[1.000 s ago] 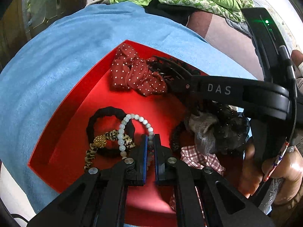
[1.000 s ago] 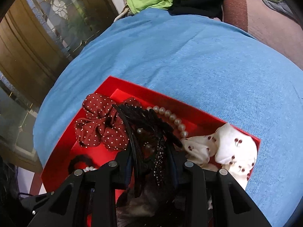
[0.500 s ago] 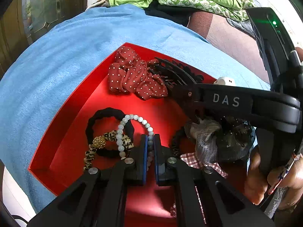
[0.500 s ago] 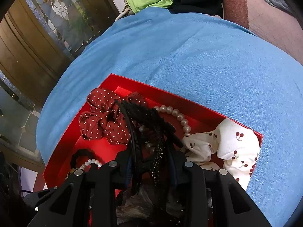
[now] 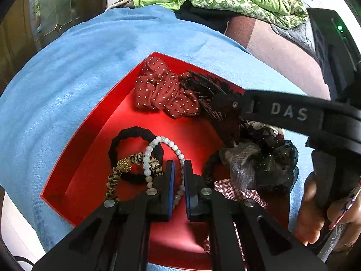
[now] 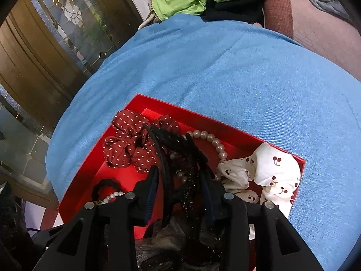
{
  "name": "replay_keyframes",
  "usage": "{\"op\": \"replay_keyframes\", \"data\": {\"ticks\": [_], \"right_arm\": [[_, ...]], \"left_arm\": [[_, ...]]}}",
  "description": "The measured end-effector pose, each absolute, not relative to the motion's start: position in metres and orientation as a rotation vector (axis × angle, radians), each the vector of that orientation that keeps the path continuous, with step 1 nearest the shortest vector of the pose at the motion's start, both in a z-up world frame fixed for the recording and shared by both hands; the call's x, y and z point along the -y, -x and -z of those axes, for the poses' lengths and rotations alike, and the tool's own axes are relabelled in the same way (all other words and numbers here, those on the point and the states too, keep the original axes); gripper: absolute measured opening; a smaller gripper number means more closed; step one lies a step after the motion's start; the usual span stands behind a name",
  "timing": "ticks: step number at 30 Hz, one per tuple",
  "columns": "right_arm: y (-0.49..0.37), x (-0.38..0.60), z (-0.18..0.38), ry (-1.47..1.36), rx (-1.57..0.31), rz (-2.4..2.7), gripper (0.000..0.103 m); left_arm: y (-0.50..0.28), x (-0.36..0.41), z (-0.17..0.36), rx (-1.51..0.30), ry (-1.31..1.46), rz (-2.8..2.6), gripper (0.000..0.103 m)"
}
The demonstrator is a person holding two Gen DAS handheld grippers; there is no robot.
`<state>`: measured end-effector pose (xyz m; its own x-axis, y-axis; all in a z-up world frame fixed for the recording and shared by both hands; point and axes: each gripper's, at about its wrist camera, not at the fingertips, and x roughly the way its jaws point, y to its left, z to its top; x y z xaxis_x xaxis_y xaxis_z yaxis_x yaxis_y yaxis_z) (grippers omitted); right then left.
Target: Organize jewelry
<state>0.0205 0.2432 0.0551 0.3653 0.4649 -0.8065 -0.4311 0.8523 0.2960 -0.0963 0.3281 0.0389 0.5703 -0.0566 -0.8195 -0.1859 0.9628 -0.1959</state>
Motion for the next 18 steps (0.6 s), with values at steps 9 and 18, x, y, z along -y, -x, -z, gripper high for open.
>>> {"op": "replay_keyframes", "data": {"ticks": [9,18], "right_arm": [[-0.014,-0.232,-0.076,-0.072,-1.011,-0.576,0.050],[0.005,-0.197,-0.096,-0.144,-0.962,-0.554,0.060]], "left_arm": [[0.097,-0.326,-0.037,-0.972,0.267,-0.090,0.027],[0.099,-0.325,-0.040,-0.968,0.280,-0.099,0.054]]}}
